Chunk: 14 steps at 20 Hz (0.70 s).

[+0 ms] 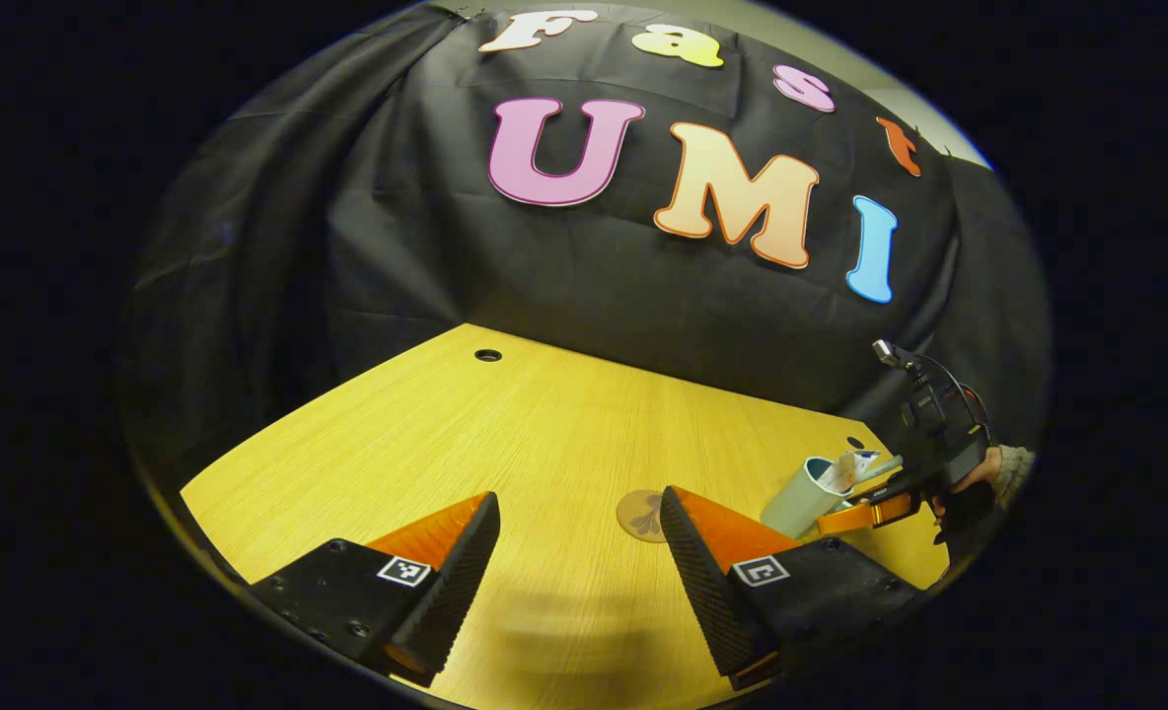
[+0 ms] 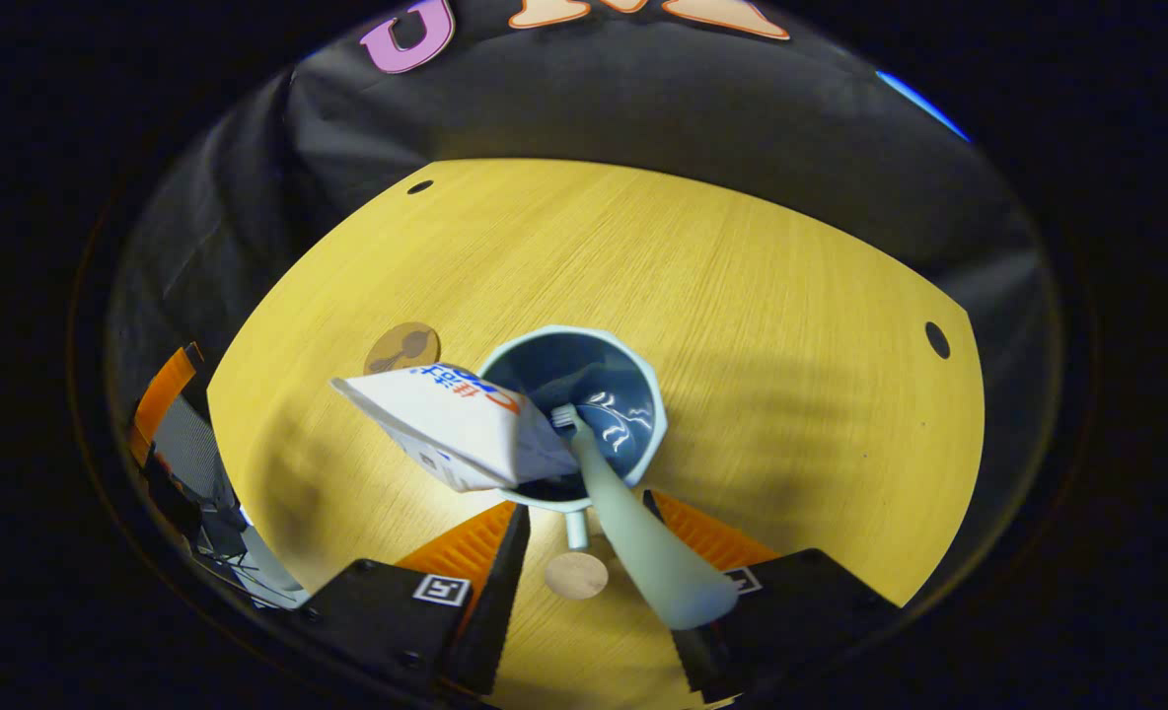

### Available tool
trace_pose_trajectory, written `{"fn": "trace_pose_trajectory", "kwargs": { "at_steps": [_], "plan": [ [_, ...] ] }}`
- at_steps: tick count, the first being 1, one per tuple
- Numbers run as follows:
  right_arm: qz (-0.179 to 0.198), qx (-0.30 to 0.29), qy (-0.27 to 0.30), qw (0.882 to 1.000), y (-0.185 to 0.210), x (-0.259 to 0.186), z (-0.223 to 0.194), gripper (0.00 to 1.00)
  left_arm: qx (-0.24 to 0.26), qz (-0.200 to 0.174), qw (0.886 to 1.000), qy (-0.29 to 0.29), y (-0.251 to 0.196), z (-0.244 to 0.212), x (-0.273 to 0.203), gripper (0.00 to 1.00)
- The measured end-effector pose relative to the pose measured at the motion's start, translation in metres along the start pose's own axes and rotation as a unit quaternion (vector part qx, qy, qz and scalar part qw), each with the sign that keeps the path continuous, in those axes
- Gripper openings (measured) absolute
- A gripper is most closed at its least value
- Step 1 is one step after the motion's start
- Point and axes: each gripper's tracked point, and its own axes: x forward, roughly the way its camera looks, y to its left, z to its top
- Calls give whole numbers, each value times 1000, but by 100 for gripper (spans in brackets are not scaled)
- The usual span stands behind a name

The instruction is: Put the toothbrush and toothpaste on the desktop into the cup, then pick up the cup and place it on the coaster on the desktop.

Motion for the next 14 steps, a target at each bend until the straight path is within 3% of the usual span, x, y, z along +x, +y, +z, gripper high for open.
{"fn": "trace_pose_trajectory", "kwargs": {
  "at_steps": [2, 3, 6, 14],
  "plan": [
    [-3, -4, 13, 1000, -1, 3, -2, 57, -1, -1, 1000, 0, -2, -3, -1, 94],
    [-3, 0, 24, 1000, 0, 4, -5, 57, -2, -2, 1000, 0, -2, -3, -1, 94],
    [-12, -4, 31, 999, -2, 6, -6, 30, -6, -7, 1000, -2, -8, -3, -2, 94],
    [-41, -32, 20, 998, -2, 2, -2, 22, -13, -24, 1000, 6, -11, -9, -4, 94]
  ]
}}
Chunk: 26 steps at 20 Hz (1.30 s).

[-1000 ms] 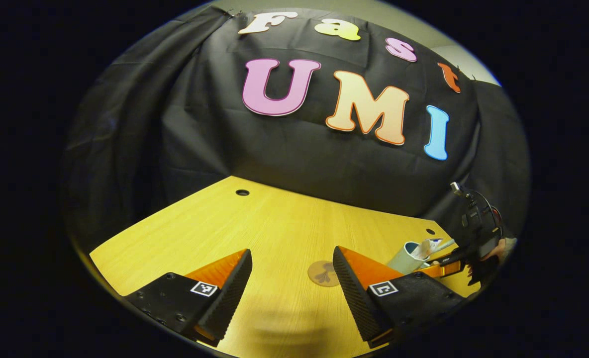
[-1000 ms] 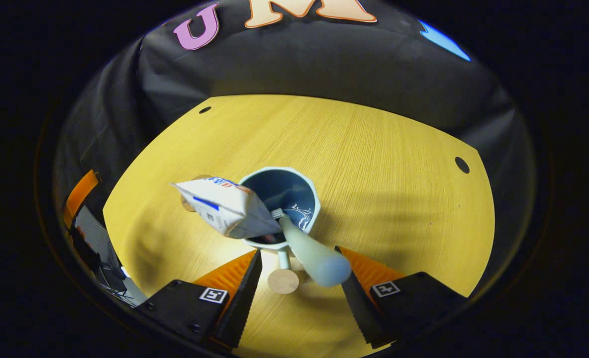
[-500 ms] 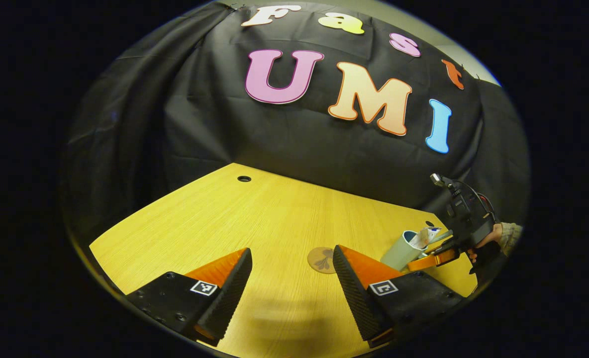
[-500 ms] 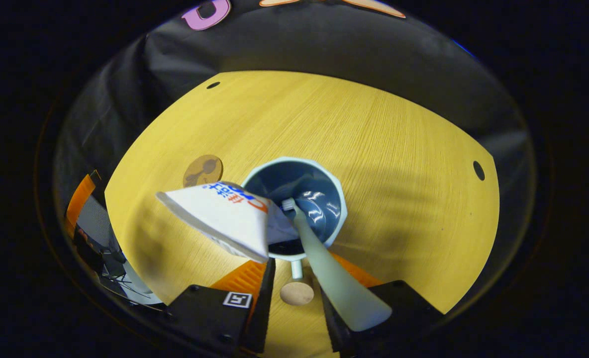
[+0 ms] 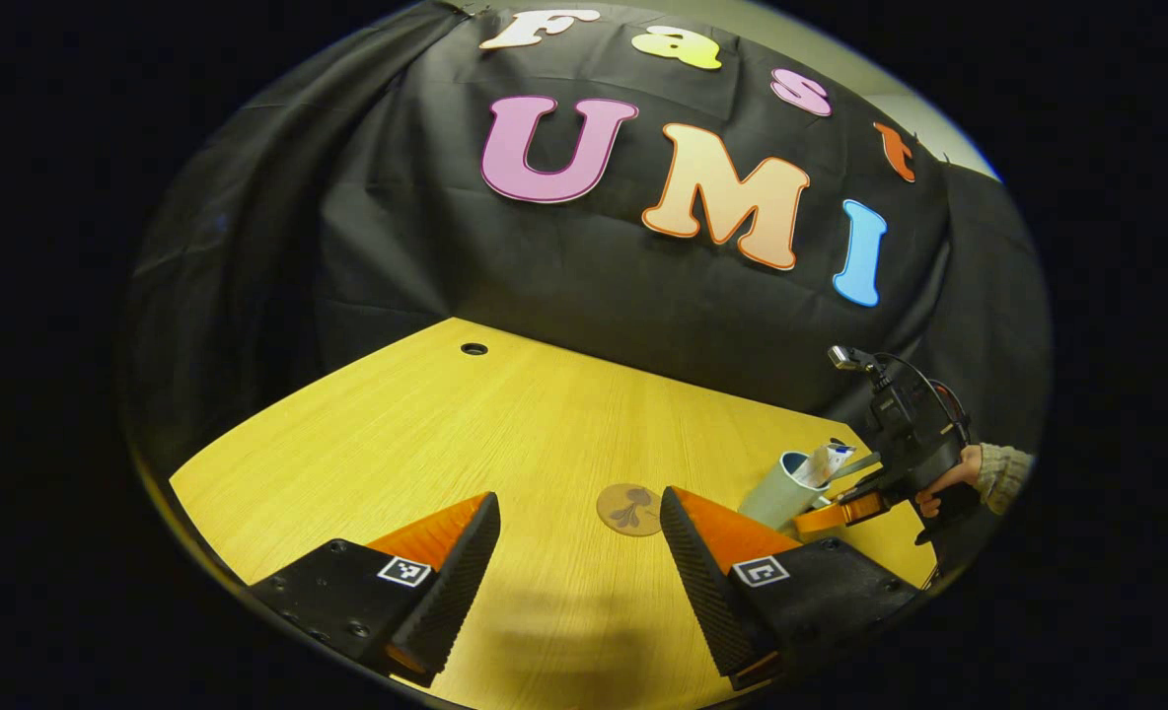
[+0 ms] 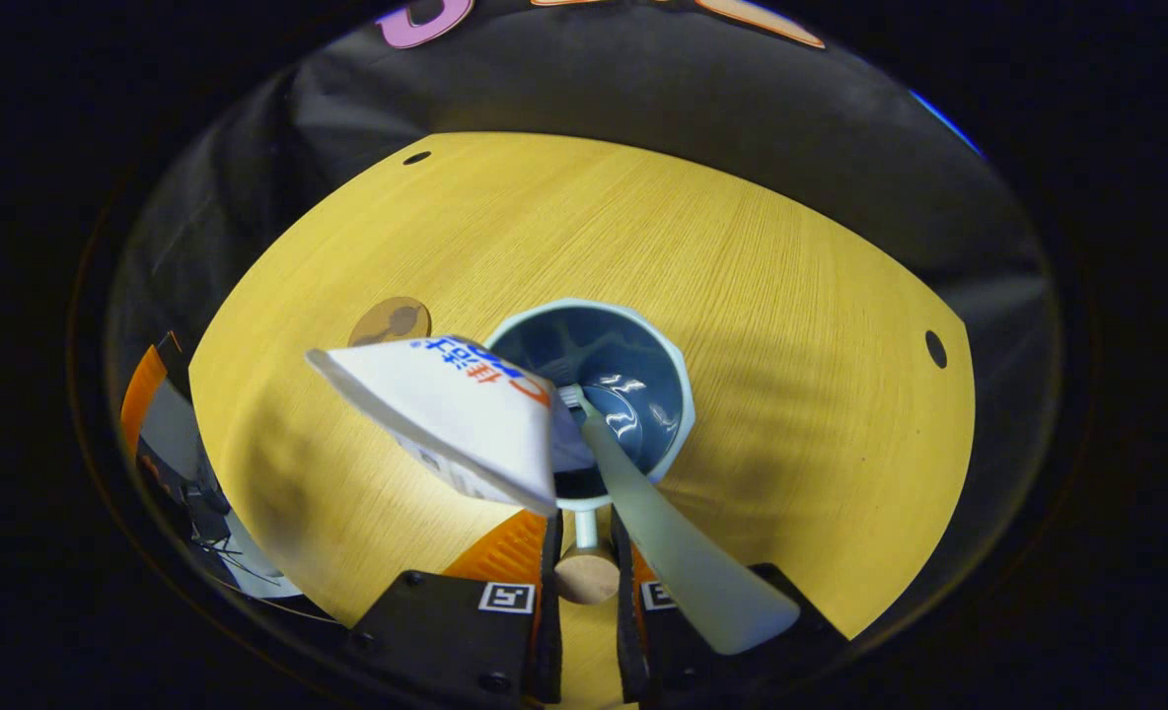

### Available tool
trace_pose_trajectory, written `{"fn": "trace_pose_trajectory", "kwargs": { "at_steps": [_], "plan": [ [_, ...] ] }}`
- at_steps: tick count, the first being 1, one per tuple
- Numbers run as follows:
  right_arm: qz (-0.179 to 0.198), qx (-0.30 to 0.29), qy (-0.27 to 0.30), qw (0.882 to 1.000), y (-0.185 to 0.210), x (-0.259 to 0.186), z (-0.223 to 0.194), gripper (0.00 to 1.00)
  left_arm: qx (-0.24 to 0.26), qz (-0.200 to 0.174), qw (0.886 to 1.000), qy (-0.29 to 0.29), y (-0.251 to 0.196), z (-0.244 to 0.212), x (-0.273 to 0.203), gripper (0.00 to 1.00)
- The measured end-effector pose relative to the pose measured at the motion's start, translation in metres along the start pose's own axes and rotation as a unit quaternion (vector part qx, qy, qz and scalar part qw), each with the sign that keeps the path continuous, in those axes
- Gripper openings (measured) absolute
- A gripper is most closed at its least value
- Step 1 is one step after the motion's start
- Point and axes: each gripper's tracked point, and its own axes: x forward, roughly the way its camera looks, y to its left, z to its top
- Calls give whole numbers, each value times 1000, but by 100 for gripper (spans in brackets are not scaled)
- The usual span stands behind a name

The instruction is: Put the toothbrush and toothpaste on the desktop into the cup, then pick up the cup and place it on the coaster on the desktop.

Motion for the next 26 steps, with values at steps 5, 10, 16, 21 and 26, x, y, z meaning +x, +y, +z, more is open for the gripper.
{"fn": "trace_pose_trajectory", "kwargs": {
  "at_steps": [5, 10, 16, 21, 26],
  "plan": [
    [7, 0, -9, 1000, 31, -10, 12, 22, 2, -14, 1000, 15, 11, -8, 2, 94],
    [7, -3, -15, 1000, 68, -17, 30, 22, 4, -40, 998, 38, 30, -15, 4, 94],
    [20, -12, -13, 1000, 127, -6, 53, 22, 16, -52, 997, 51, 68, -17, 4, 94],
    [26, -23, -9, 999, 151, 9, 65, 22, 16, -42, 998, 54, 92, -18, 3, 95],
    [22, -24, 0, 999, 154, 14, 65, 22, 22, -41, 997, 60, 100, -18, 5, 94]
  ]
}}
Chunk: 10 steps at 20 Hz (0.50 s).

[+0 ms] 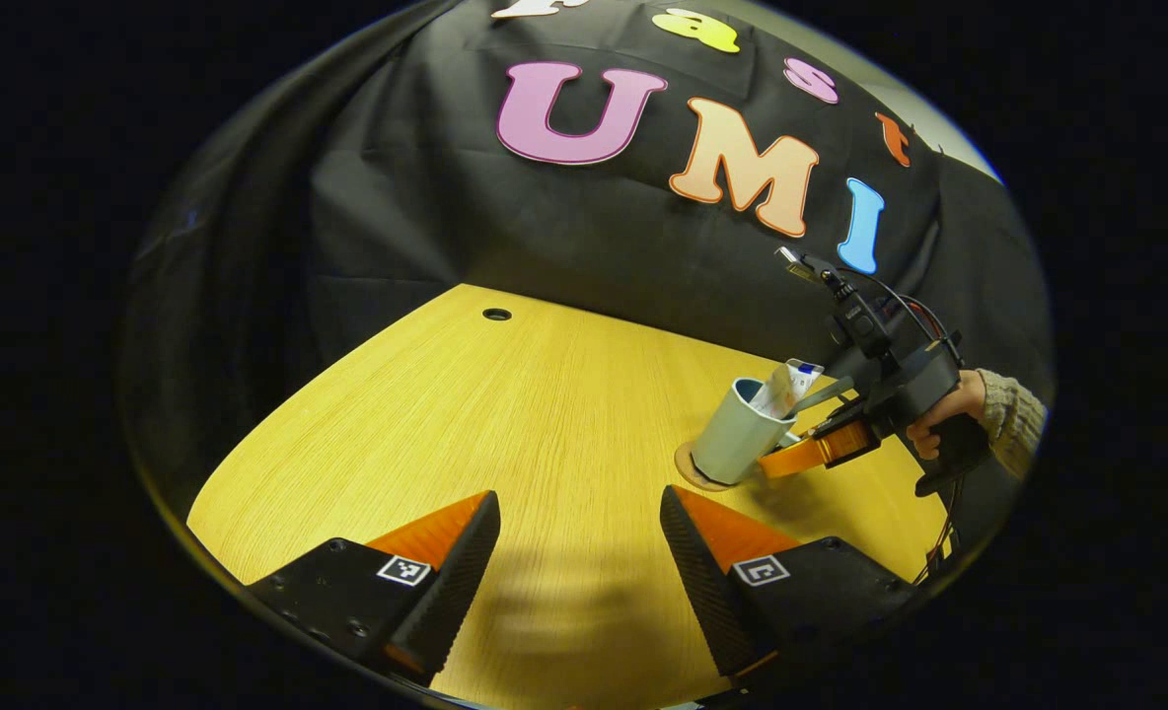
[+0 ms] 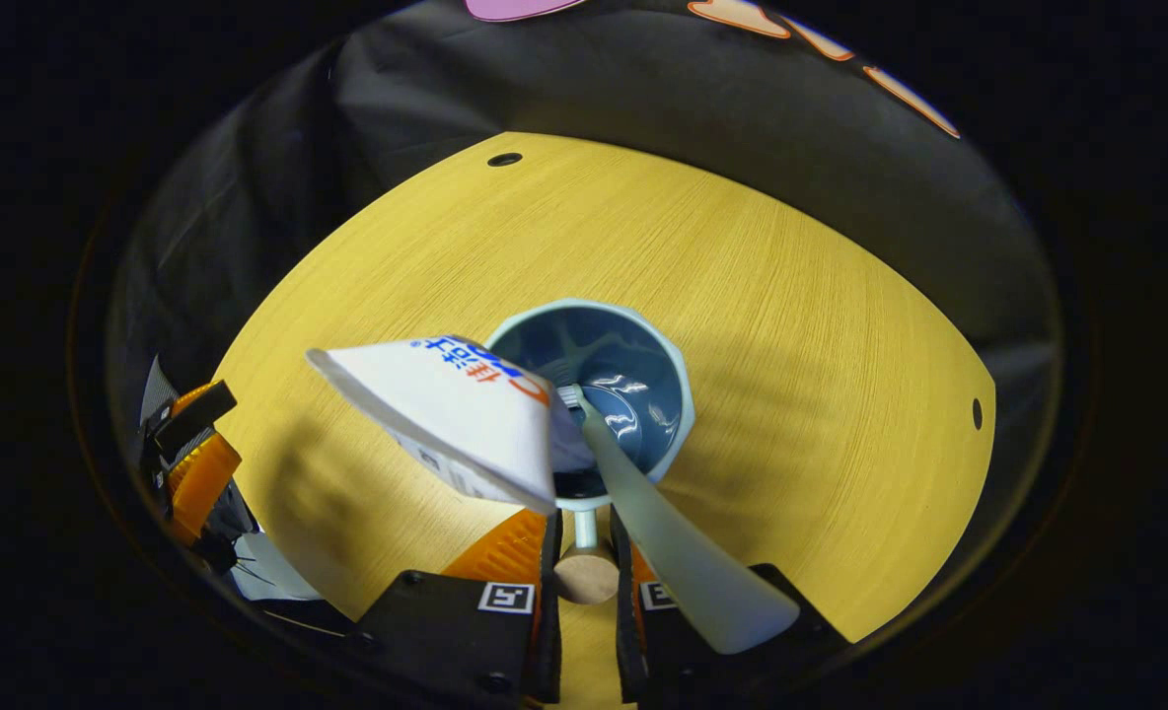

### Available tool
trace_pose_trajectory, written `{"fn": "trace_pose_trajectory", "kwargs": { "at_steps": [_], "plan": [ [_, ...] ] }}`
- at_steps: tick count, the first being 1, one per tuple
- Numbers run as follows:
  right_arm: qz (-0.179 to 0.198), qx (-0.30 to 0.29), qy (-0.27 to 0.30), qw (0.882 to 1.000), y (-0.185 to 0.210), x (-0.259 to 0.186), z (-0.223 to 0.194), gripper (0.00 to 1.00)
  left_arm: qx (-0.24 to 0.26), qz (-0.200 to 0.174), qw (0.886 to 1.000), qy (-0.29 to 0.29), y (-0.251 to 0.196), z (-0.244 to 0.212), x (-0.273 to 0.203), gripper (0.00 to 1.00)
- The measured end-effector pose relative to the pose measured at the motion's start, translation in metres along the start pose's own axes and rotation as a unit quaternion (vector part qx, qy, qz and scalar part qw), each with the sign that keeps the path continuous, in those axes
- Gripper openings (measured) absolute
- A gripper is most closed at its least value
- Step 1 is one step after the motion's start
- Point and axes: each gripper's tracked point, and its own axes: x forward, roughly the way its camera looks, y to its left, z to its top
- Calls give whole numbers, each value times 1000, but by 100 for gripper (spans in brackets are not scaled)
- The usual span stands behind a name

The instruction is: Put the toothbrush and toothpaste on the desktop into the cup, then pick up the cup and place it on the coaster on the desktop.

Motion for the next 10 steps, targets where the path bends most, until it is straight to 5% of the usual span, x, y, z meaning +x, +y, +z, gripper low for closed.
{"fn": "trace_pose_trajectory", "kwargs": {
  "at_steps": [10],
  "plan": [
    [0, -2, -3, 1000, 1, 0, 0, 22, -5, -9, 1000, 3, -4, 1, 1, 95]
  ]
}}
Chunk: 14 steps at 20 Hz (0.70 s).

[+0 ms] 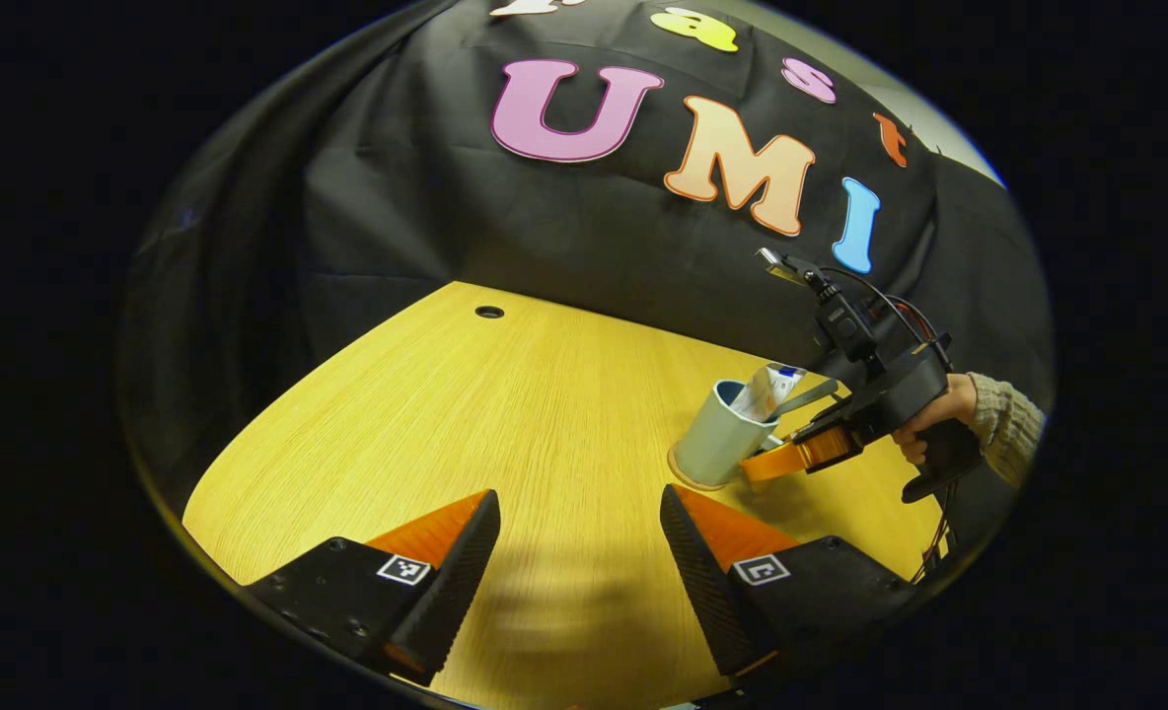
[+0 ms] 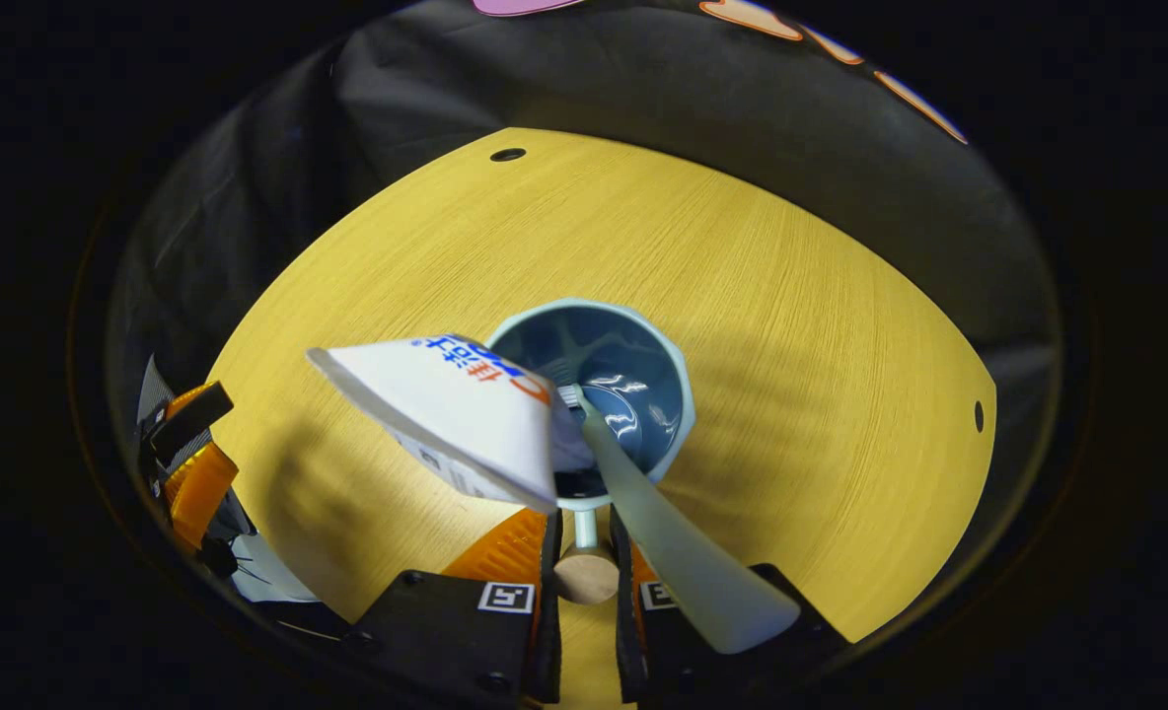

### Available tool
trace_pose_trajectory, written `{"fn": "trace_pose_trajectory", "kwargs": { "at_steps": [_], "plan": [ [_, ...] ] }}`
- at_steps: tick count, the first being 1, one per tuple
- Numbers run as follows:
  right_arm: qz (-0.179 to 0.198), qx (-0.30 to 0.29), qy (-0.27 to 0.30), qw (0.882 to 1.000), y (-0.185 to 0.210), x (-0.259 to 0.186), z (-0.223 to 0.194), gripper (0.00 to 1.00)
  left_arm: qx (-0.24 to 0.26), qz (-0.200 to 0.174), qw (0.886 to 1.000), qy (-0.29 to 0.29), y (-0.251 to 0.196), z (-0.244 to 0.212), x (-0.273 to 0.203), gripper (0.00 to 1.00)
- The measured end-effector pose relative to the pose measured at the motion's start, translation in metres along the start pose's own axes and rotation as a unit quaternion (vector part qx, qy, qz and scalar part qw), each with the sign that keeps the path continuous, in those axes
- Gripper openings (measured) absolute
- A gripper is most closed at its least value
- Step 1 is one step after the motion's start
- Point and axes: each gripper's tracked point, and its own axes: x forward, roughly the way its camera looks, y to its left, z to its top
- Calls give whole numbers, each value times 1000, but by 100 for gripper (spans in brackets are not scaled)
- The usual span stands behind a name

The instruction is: Put the toothbrush and toothpaste on the desktop into the cup, then pick up the cup and place it on the coaster on the desktop.

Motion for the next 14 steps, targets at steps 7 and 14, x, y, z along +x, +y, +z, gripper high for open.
{"fn": "trace_pose_trajectory", "kwargs": {
  "at_steps": [7, 14],
  "plan": [
    [34, 40, -19, 998, 11, -14, 1, 38, -5, 5, 1000, 2, 0, -1, -2, 95],
    [28, 75, -70, 994, -8, -52, -27, 100, 12, -31, 999, 9, -34, 3, 2, 95]
  ]
}}
